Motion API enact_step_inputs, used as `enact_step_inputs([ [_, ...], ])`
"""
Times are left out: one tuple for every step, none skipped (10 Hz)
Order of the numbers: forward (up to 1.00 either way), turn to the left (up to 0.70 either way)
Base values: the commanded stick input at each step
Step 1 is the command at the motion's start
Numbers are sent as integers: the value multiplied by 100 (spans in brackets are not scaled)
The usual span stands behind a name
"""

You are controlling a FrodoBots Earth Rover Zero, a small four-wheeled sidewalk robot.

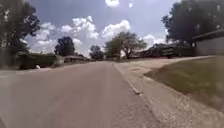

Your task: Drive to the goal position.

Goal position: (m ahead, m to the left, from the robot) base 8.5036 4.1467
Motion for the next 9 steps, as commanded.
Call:
enact_step_inputs([
  [70,0],
  [70,0],
  [70,0],
  [70,0],
  [70,0],
  [70,0],
  [70,0],
  [70,0],
  [70,0],
])
